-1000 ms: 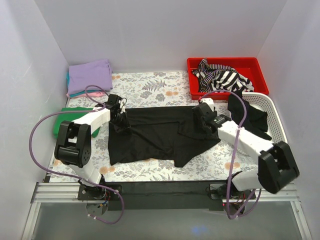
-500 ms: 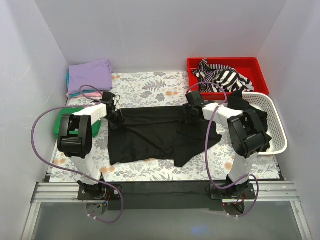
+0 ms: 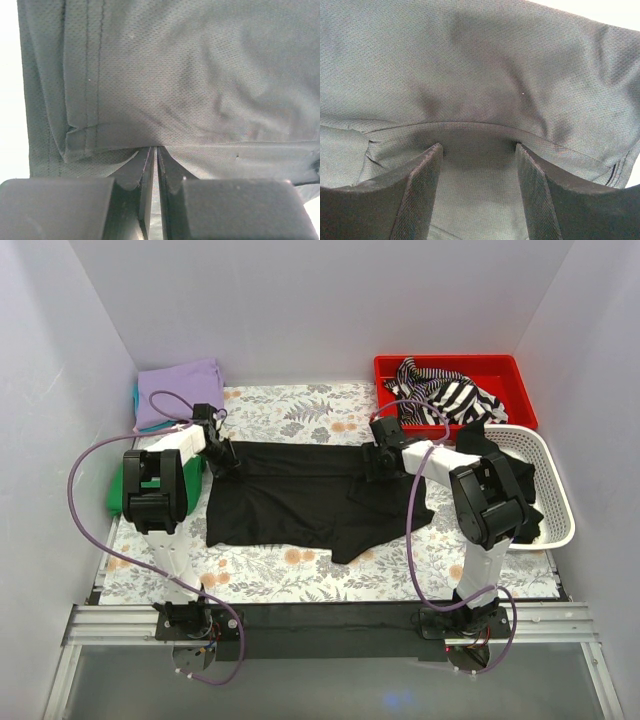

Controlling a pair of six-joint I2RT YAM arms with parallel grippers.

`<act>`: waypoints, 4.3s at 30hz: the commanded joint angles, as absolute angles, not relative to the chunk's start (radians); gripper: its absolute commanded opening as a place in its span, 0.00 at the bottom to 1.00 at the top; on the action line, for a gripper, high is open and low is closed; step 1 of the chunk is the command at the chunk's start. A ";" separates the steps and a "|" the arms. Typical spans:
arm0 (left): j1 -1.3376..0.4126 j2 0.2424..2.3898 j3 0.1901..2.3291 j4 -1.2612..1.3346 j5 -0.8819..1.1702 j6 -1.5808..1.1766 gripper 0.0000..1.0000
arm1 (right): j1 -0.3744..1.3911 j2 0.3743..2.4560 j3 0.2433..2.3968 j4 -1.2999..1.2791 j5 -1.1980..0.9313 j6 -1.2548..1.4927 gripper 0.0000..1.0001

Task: Fold and stack the t-shirts
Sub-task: Fold the tshirt

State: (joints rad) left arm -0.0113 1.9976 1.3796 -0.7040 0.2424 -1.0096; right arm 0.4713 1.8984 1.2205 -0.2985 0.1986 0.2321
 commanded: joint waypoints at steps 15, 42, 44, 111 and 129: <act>-0.012 1.534 1.197 -0.598 0.379 -1.000 0.24 | 0.476 1.592 1.186 -0.291 0.077 0.095 0.71; -0.025 1.292 0.864 -0.910 0.158 -1.152 0.21 | 0.864 1.712 1.117 -0.457 0.144 0.287 0.68; -0.025 1.305 0.858 -0.899 0.141 -1.155 0.21 | 0.868 1.730 1.118 -0.443 0.138 0.282 0.68; -0.035 1.577 0.897 -0.881 0.104 -1.195 0.33 | 0.913 1.169 0.934 -0.552 0.363 0.333 0.13; -0.035 1.555 0.922 -0.952 0.043 -1.177 0.00 | 0.911 1.023 0.885 -0.673 0.601 0.540 0.04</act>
